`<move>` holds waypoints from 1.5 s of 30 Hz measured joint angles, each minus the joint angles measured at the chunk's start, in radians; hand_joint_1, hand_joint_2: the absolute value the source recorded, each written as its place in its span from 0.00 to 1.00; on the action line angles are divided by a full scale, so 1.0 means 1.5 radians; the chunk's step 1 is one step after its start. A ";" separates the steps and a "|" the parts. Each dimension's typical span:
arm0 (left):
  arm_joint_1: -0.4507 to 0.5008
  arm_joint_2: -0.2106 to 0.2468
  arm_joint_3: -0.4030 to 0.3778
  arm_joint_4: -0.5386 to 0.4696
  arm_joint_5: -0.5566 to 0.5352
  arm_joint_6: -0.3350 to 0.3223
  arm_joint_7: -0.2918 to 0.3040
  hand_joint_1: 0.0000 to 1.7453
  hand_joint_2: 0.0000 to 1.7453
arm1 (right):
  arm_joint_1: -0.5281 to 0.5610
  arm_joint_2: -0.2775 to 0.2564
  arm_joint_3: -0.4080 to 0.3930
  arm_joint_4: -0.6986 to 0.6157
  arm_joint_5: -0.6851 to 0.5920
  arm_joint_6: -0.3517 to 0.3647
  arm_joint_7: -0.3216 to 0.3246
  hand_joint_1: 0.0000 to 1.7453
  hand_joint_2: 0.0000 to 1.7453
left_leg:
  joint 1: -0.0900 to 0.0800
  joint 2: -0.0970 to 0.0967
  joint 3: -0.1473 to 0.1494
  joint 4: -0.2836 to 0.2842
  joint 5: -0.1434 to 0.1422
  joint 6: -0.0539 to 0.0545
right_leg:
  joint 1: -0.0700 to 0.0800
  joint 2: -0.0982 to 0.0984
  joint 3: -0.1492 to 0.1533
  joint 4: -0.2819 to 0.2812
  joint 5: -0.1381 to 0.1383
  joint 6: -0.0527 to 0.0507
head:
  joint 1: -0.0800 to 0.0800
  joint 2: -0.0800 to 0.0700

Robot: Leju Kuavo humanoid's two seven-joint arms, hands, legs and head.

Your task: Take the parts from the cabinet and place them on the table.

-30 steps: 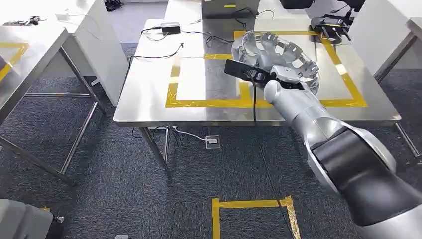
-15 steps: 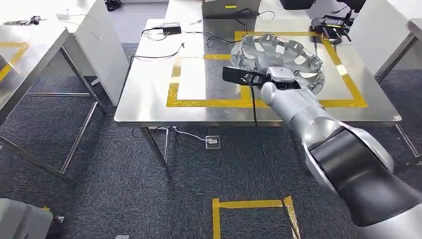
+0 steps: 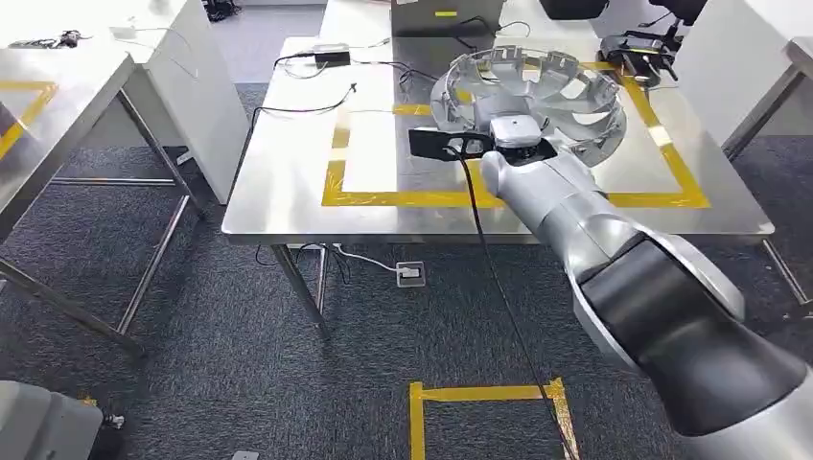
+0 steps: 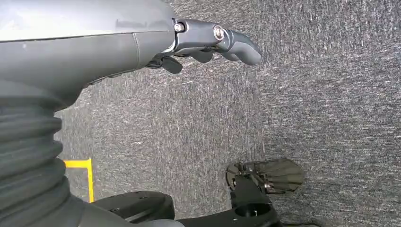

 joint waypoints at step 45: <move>-0.001 -0.006 -0.021 0.000 -0.041 0.067 -0.026 0.00 1.00 | -0.009 -0.005 0.002 0.004 0.012 -0.002 -0.035 0.00 0.00 | 0.000 0.001 0.001 0.001 0.000 0.000 | 0.000 0.000 0.001 0.000 0.000 0.000 | 0.000 0.000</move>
